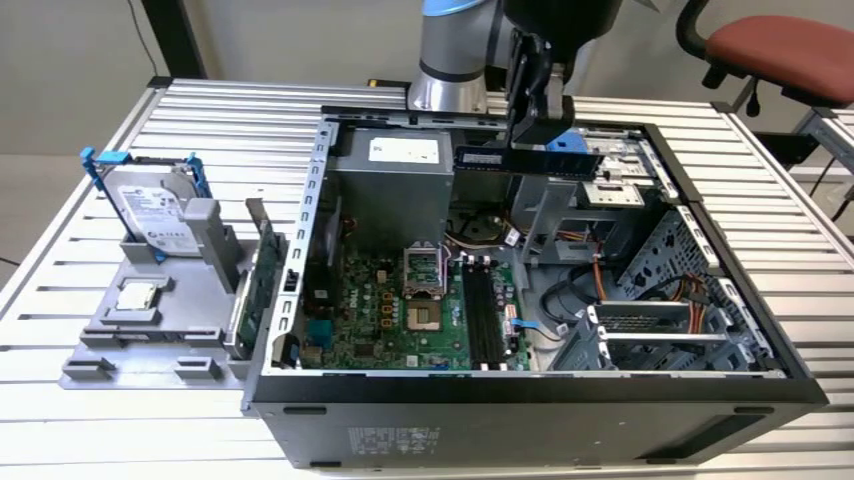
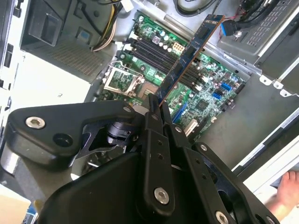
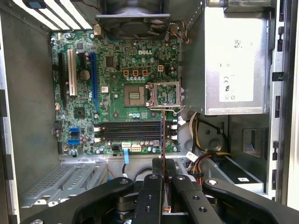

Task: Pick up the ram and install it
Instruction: 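Insert the ram into the slot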

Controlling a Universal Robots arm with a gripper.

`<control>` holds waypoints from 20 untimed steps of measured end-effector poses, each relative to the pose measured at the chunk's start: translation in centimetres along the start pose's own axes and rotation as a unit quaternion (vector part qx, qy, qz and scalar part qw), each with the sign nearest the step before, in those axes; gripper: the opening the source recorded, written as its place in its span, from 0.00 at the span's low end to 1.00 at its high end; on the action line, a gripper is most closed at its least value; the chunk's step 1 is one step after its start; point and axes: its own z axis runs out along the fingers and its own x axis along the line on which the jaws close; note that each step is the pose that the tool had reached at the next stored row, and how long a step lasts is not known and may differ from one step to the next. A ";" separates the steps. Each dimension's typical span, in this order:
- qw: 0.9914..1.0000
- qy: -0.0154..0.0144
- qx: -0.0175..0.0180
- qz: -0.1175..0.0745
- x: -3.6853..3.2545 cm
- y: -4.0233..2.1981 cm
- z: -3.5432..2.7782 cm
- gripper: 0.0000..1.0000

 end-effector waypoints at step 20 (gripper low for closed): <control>0.998 0.000 0.002 0.059 0.00 0.00 0.00 0.00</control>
